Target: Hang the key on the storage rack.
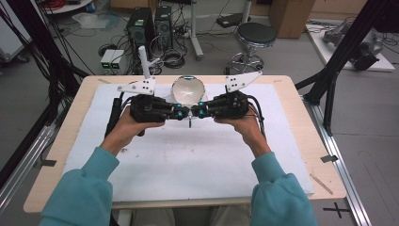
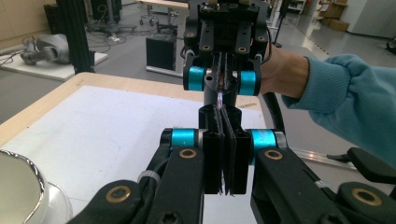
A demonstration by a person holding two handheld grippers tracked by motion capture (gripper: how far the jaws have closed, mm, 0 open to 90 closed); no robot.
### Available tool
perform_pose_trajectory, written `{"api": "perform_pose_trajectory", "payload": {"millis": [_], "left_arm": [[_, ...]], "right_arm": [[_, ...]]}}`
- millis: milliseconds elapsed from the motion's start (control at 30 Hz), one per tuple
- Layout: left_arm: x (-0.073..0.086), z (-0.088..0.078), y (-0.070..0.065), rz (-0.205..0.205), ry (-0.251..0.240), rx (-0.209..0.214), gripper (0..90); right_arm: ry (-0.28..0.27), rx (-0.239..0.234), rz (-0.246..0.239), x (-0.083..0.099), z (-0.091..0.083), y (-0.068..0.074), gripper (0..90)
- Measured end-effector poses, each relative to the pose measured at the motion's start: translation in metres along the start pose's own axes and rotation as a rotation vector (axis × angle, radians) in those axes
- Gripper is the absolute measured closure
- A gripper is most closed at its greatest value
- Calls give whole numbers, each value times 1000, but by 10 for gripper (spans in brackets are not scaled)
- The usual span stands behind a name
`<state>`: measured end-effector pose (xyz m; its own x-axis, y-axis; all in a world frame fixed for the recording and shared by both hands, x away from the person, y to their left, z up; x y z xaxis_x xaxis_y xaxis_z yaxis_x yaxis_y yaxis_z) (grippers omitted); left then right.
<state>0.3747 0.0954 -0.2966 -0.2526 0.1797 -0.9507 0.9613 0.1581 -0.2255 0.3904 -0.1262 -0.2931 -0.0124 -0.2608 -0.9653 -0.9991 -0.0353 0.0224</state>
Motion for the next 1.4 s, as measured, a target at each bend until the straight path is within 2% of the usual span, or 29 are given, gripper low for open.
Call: {"api": "perform_pose_trajectory", "payload": {"millis": [333,400,433,467,500,533,567,600,633,667,733,767,833,933,1100,1267,1400], "left_arm": [[0,-1,-2,10,9,8,881],[-1,-1,-4,10,12,1,884],[-1,-1,-4,13,16,-7,884],[-1,-2,-3,8,16,-10,884],[-1,-2,-3,5,17,-10,884],[-1,-3,-2,6,15,-19,884],[-1,-4,-1,5,16,-19,884],[-1,-5,-1,3,16,-23,884],[-2,-7,-1,10,19,-34,884],[-3,-8,0,7,18,-30,884],[-6,-13,1,16,28,-53,884],[-8,-15,2,12,28,-52,884],[-13,-22,4,25,40,-71,884],[-21,-34,7,31,46,-96,884],[-33,-50,16,45,98,-146,884],[-46,-63,33,41,165,-187,884],[-51,-69,48,46,252,-208,883]], "right_arm": [[-9,-14,-10,1,0,0,882],[-20,-23,-13,2,1,0,837],[-38,-34,-12,3,1,0,718],[-52,-19,-13,3,1,0,495],[-48,28,-4,3,3,0,321],[-36,79,-2,4,5,0,192],[-18,123,-15,4,6,1,104],[2,150,-28,5,6,1,52],[10,156,-28,5,6,2,6],[17,168,-20,6,5,2,6],[17,185,-37,8,1,3,5],[22,199,-36,9,-2,4,5],[42,257,-37,13,-13,6,5],[30,284,-34,16,-22,8,5],[18,375,-37,26,-45,16,5],[13,487,-22,45,-68,23,5],[2,558,-2,63,-82,29,5]]}}
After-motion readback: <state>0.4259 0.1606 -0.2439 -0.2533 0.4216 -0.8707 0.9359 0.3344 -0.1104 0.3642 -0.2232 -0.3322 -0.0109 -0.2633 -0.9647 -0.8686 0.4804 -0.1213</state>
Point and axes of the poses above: each handheld gripper's, and its own axes: z roughly forward along the jaws, x roughly out of its underside, y roughly to its left, the point moved 3 cm from there along z, roughly forward along the jaws, and after that the axes turned 6 degrees about -z, right-handed, at the moved point
